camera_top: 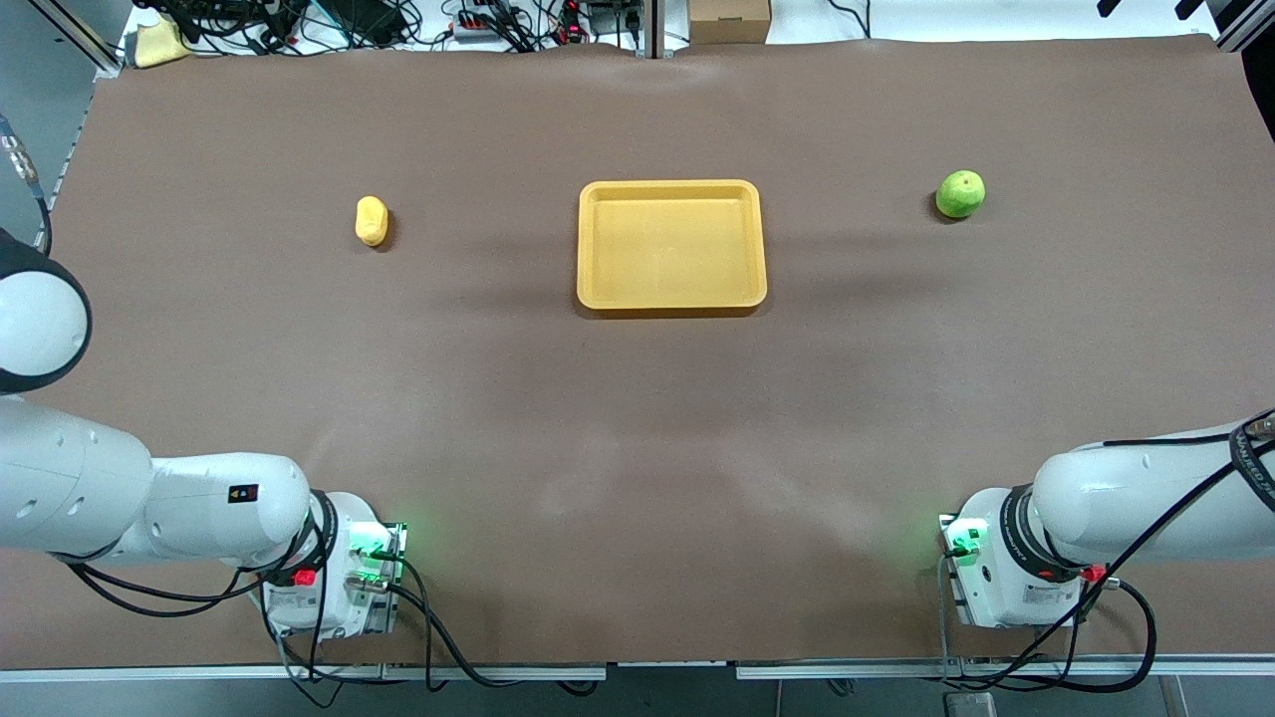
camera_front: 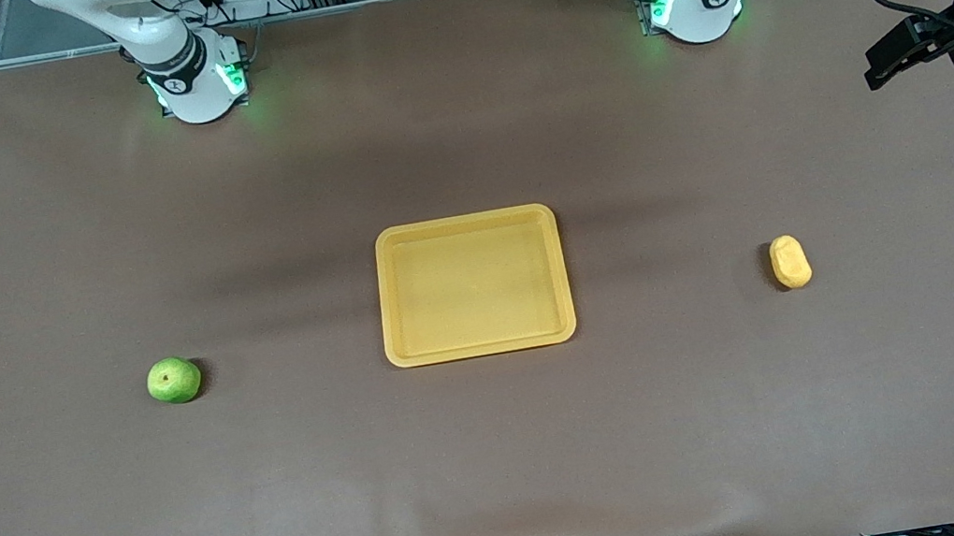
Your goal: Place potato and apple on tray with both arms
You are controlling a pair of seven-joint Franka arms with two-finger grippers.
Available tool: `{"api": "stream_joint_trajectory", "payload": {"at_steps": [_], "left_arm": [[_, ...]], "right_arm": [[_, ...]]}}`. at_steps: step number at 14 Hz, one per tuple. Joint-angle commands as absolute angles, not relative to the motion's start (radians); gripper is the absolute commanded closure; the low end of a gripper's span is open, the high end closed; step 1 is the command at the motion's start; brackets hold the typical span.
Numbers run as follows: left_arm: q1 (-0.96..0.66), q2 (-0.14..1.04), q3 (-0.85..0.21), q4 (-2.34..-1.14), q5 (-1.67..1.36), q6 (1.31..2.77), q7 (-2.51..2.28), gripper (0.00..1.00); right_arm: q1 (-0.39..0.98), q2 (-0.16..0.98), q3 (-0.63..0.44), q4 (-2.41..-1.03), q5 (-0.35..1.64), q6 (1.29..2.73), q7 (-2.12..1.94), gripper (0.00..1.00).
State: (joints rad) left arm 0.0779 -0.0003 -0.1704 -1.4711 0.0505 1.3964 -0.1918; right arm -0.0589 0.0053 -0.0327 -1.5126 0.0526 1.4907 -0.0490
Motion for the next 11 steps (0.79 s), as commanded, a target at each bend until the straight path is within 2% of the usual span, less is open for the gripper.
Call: {"api": "stream_joint_trajectory", "payload": {"at_steps": [1, 11], "left_arm": [[0.083, -0.012, -0.17, -1.476, 0.052, 1.385, -0.166, 0.0], [0.113, 0.006, -0.172, -1.479, 0.054, 1.385, -0.161, 0.0]], "right_arm": [[-0.075, 0.014, -0.023, -1.493, 0.064, 1.477, -0.057, 0.0], [-0.075, 0.014, -0.025, -1.493, 0.064, 1.477, -0.057, 0.0]]}}
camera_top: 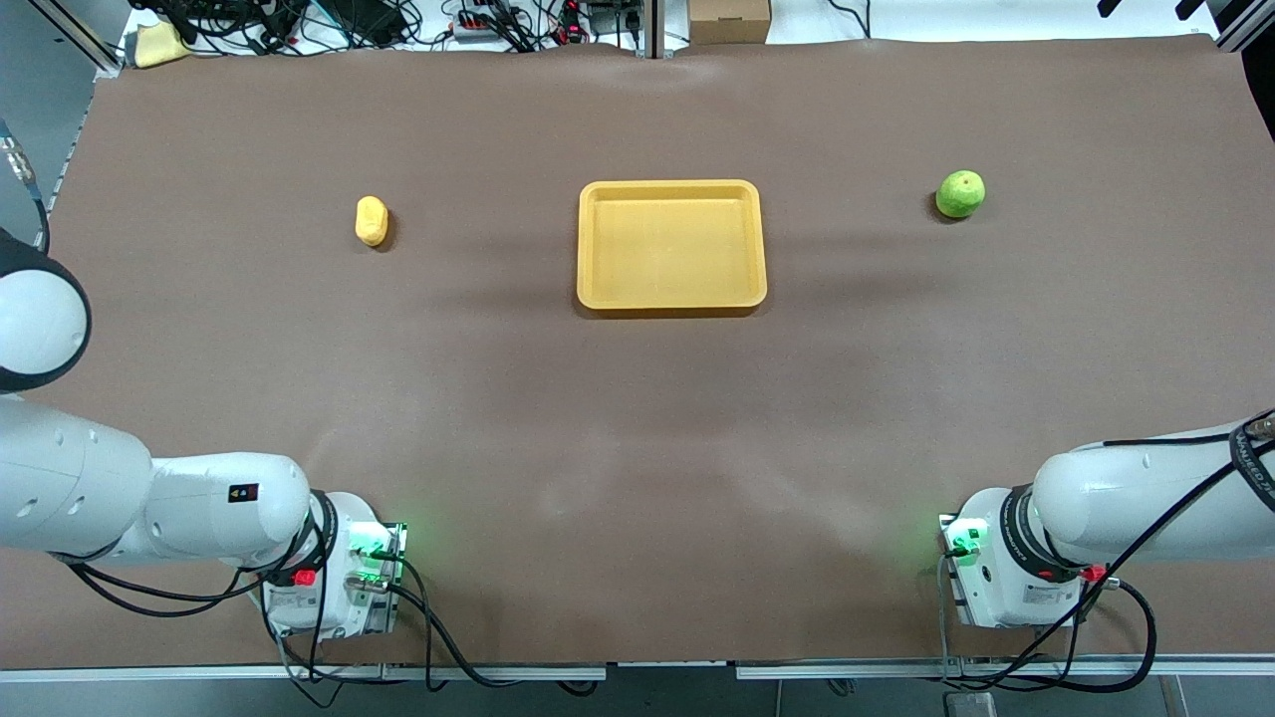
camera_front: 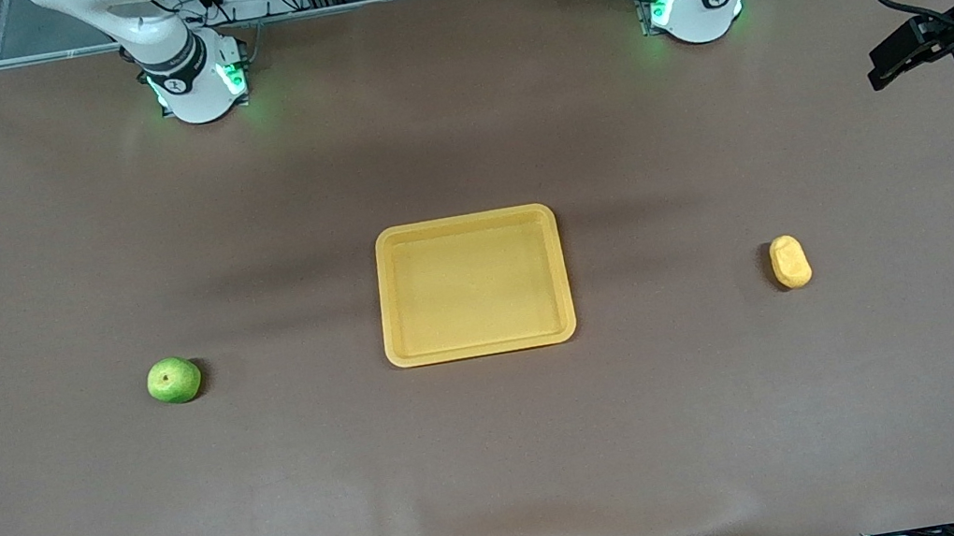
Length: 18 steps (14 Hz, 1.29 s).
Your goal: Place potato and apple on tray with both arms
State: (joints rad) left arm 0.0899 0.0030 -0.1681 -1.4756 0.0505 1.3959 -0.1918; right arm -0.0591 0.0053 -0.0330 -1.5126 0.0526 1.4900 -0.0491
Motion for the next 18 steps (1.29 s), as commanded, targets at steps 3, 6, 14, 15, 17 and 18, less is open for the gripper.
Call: {"api": "stream_joint_trajectory", "payload": {"at_steps": [3, 6, 14, 15, 17, 18], "left_arm": [[0.13, 0.021, -0.172, -1.493, 0.054, 1.397, -0.161, 0.0], [0.138, 0.02, -0.172, -1.569, 0.054, 1.474, -0.16, 0.0], [0.143, 0.026, -0.173, -1.874, 0.058, 1.878, -0.158, 0.0], [0.138, 0.037, -0.175, -1.931, 0.089, 1.967, -0.16, 0.0], [0.137, 0.07, -0.181, -2.012, 0.123, 2.127, -0.173, 0.0], [0.138, 0.095, -0.181, -2.029, 0.124, 2.178, -0.173, 0.0]], "right_arm": [[-0.071, 0.029, -0.025, -1.493, 0.064, 1.485, -0.058, 0.0], [-0.058, 0.089, -0.018, -1.49, 0.061, 1.494, -0.061, 0.0], [0.055, 0.208, -0.018, -1.479, 0.052, 1.562, -0.052, 0.0], [0.061, 0.218, -0.018, -1.479, 0.051, 1.563, -0.063, 0.0], [0.072, 0.224, -0.018, -1.479, 0.046, 1.563, -0.061, 0.0], [0.089, 0.236, -0.02, -1.477, 0.038, 1.563, -0.057, 0.0]]}}
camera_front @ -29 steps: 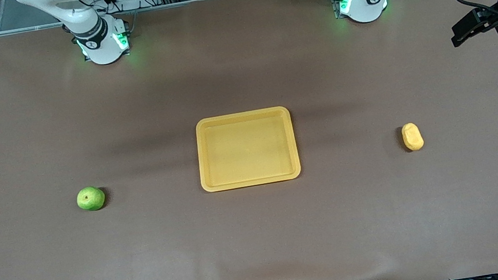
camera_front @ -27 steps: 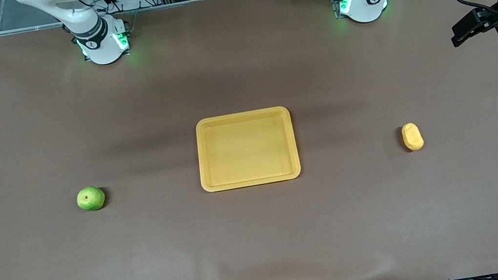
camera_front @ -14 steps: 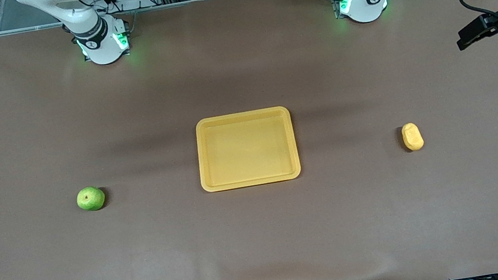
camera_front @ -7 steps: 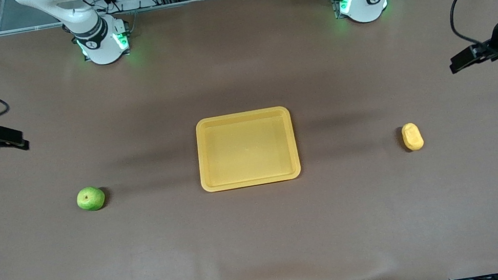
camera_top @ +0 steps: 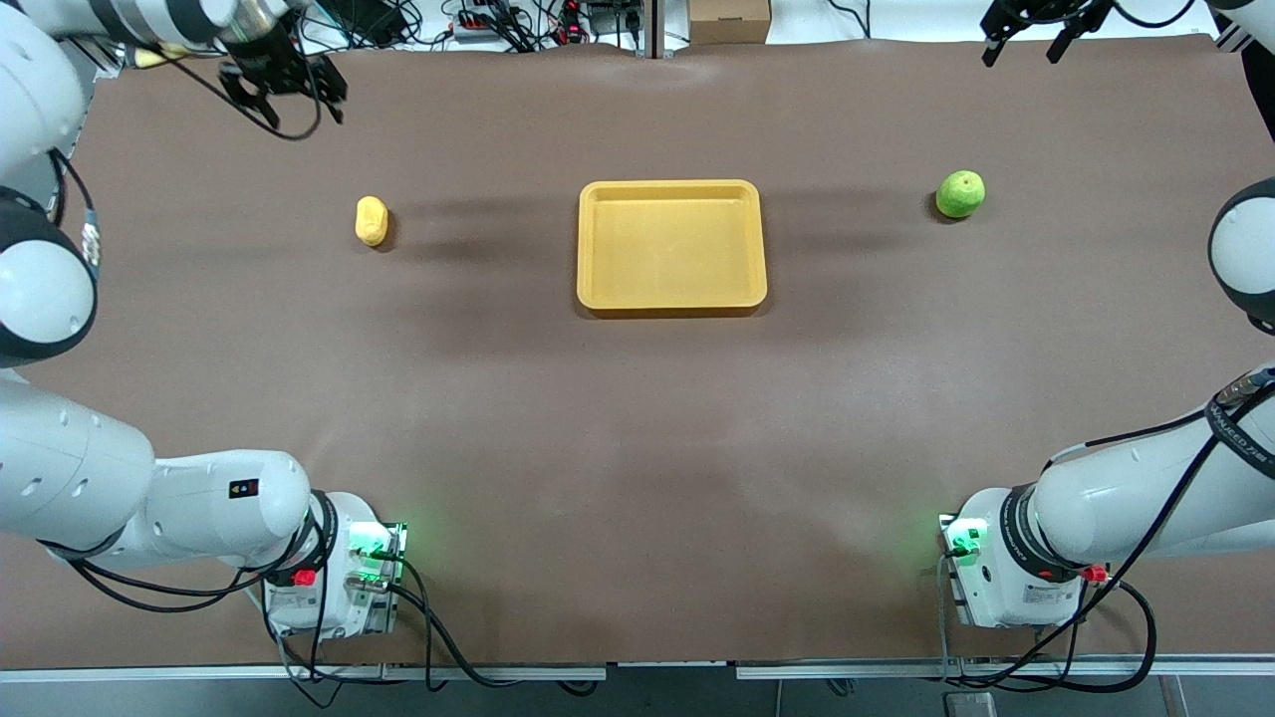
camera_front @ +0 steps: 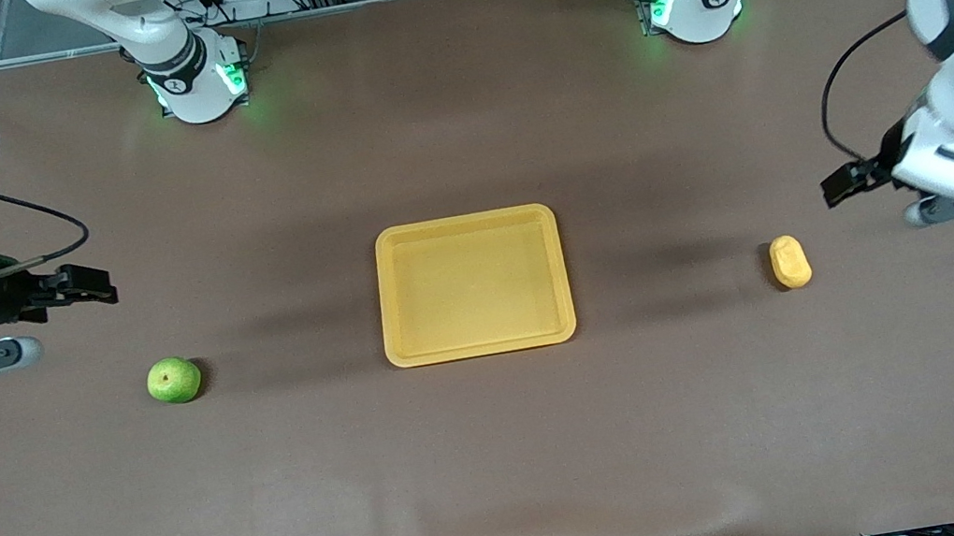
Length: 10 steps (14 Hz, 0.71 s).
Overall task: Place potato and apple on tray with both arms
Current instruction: 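Reach the right gripper to the apple while the left gripper reaches the potato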
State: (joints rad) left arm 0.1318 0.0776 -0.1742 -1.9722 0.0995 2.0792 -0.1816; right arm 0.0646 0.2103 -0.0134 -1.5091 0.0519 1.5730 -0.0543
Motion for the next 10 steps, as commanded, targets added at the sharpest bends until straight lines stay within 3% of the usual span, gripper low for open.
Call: {"api": "stream_joint_trajectory", "payload": {"at_steps": [1, 10], "left_arm": [[0.138, 0.119, -0.181, -2.034, 0.126, 2.203, -0.173, 0.0], [0.183, 0.288, -0.178, -2.079, 0.199, 2.428, -0.175, 0.0]], "right_arm": [[0.095, 0.245, -0.02, -1.471, 0.028, 1.572, -0.055, 0.0], [0.078, 0.347, -0.021, -1.485, 0.051, 1.589, 0.02, 0.0]]}}
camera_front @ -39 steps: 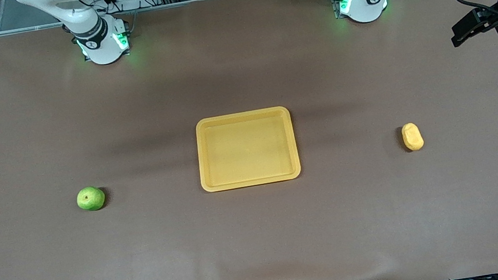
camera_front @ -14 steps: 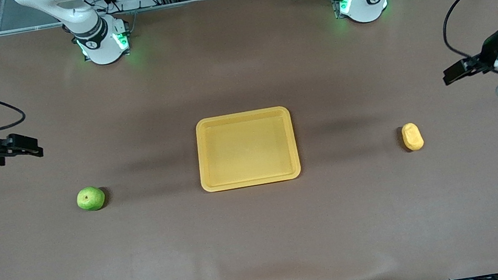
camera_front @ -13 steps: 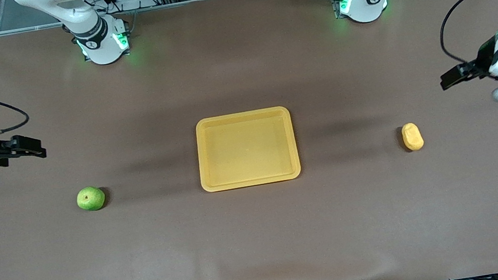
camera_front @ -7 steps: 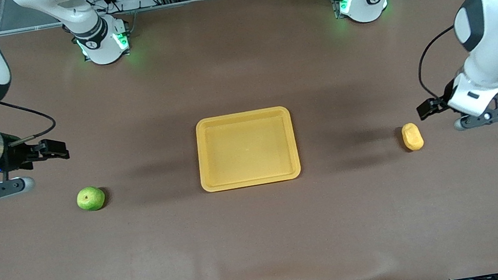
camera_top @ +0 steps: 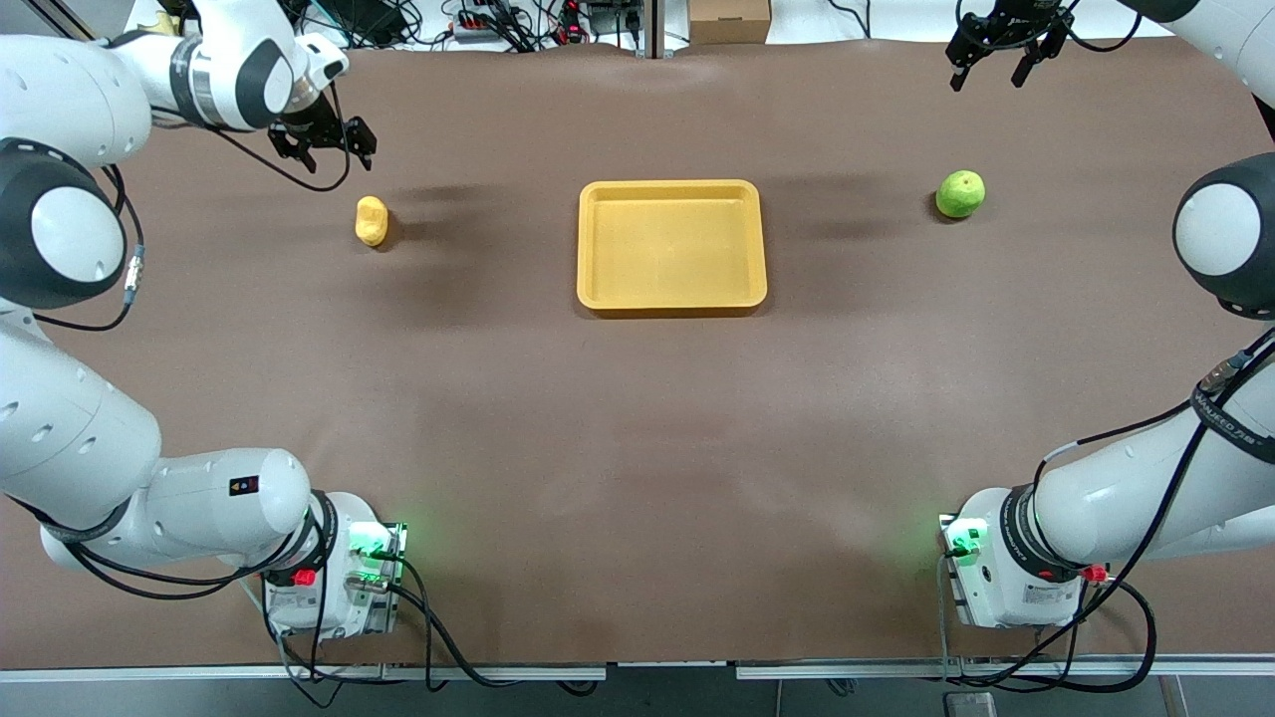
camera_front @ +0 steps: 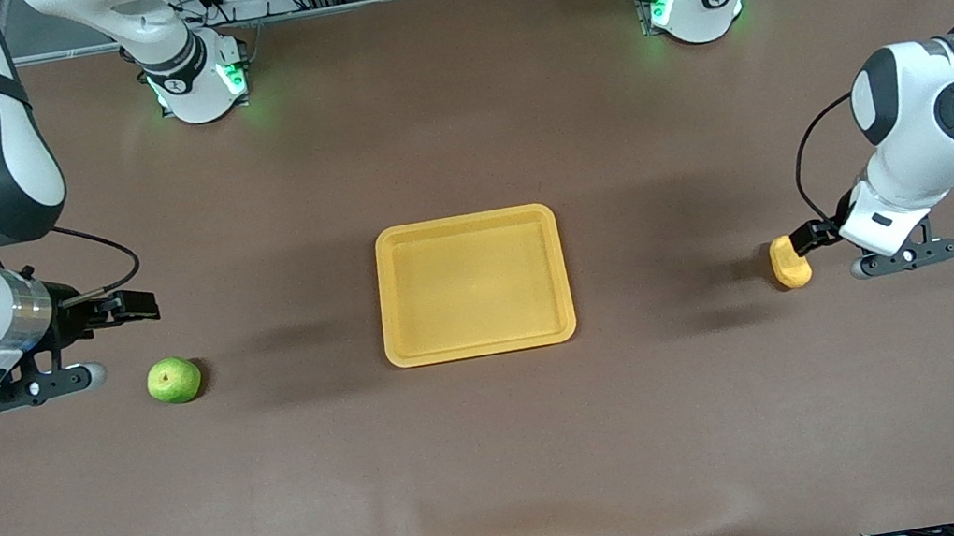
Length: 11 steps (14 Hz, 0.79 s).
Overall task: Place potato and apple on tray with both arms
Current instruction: 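Reach the right gripper to the apple while the left gripper reaches the potato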
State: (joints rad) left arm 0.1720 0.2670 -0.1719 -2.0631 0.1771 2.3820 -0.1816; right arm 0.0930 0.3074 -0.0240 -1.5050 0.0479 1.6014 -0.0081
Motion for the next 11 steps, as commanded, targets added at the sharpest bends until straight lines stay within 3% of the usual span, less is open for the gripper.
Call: {"api": "stream_joint_trajectory", "payload": {"at_steps": [1, 6, 10, 11], "left_arm": [[0.183, 0.305, -0.178, -2.079, 0.202, 2.445, -0.175, 0.0], [0.183, 0.359, -0.176, -2.082, 0.204, 2.502, -0.175, 0.0], [0.183, 0.391, -0.175, -2.082, 0.212, 2.511, -0.175, 0.03], [0.183, 0.402, -0.176, -2.082, 0.213, 2.522, -0.176, 0.08]], "right_arm": [[0.062, 0.357, -0.021, -1.489, 0.072, 1.589, 0.018, 0.0], [0.032, 0.364, -0.023, -1.56, 0.107, 1.611, 0.009, 0.0], [-0.006, 0.341, -0.025, -1.748, 0.095, 1.833, -0.05, 0.0], [-0.003, 0.319, -0.025, -1.805, 0.095, 1.889, -0.051, 0.0]]}}
